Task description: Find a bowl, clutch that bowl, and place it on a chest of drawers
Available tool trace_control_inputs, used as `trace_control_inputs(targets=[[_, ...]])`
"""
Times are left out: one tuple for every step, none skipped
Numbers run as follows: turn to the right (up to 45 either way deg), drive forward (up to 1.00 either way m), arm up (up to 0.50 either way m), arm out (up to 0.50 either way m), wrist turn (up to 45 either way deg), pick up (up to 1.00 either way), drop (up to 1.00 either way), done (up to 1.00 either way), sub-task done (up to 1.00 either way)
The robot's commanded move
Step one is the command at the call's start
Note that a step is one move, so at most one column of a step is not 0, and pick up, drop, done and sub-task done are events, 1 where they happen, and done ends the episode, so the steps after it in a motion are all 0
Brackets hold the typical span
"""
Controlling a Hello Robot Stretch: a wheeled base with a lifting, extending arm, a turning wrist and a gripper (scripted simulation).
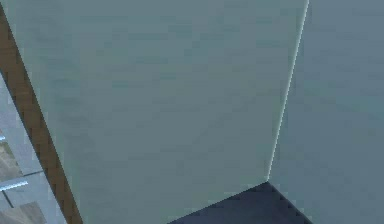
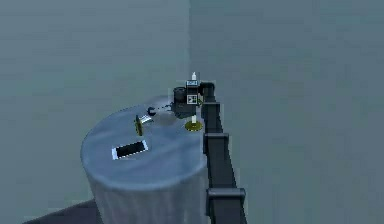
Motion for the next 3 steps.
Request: trace_control_inputs(targets=[[0.0, 0.00, 0.12, 0.00, 0.0, 0.00, 0.00, 0.00, 0.00], [0.0, 0.00, 0.00, 0.00, -45.0, 0.00, 0.00, 0.00, 0.00], [0.0, 0.00, 0.00, 0.00, -45.0, 0.00, 0.00, 0.00, 0.00]])
